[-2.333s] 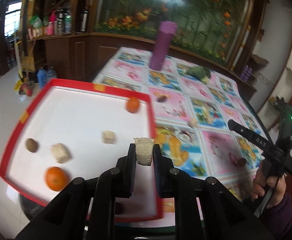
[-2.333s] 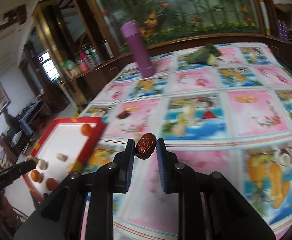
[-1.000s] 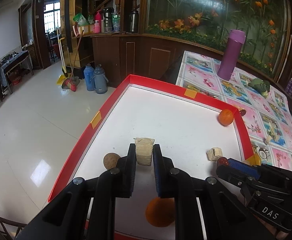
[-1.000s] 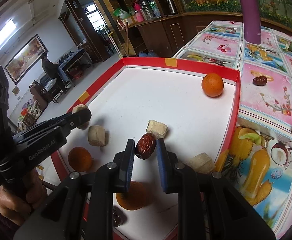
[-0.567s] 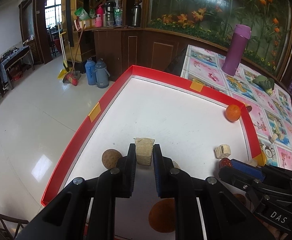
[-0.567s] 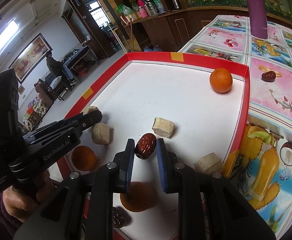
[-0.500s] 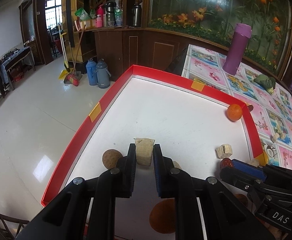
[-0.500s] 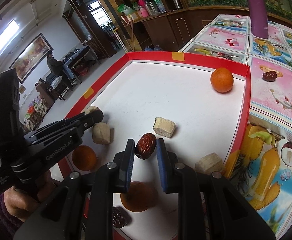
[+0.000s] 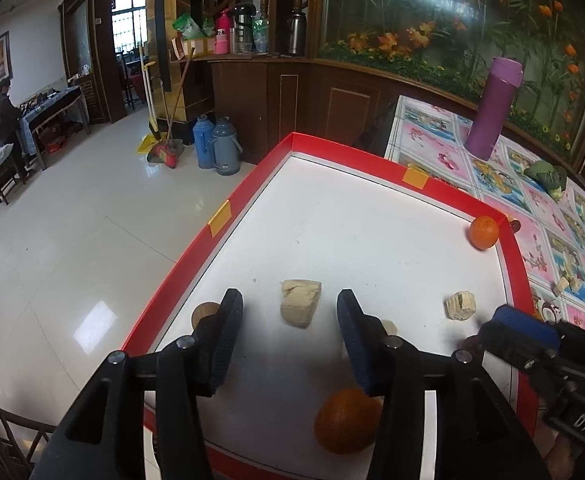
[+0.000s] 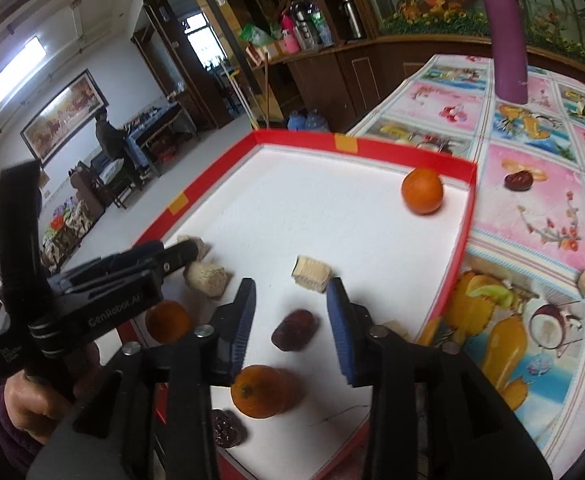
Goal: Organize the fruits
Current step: 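Lift both open tools out of the tray and swing back over the table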
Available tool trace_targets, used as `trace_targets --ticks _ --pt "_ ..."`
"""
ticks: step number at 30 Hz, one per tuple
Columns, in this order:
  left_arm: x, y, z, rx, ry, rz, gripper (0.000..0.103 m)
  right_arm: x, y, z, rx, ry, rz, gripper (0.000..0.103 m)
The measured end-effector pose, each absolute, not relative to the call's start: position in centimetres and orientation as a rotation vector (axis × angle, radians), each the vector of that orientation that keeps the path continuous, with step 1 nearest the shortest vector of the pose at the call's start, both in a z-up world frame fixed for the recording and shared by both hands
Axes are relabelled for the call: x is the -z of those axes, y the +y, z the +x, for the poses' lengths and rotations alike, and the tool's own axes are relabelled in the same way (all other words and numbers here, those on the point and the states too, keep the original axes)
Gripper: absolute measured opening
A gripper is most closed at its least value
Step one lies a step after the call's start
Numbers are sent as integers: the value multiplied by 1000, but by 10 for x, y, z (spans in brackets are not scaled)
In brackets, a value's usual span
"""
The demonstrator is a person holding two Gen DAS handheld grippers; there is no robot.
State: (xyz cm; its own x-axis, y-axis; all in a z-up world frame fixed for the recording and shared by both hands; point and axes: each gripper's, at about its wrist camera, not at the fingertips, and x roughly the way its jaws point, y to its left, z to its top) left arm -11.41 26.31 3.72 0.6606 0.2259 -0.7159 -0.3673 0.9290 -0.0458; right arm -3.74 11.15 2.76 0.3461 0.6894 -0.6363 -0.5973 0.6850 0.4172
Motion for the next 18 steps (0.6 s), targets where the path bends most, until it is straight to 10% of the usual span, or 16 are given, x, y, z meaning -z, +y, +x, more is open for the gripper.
trace_targets --ticks 18 --pt "-53 229 -111 -371 784 -173 77 -50 67 -27 -761 826 217 53"
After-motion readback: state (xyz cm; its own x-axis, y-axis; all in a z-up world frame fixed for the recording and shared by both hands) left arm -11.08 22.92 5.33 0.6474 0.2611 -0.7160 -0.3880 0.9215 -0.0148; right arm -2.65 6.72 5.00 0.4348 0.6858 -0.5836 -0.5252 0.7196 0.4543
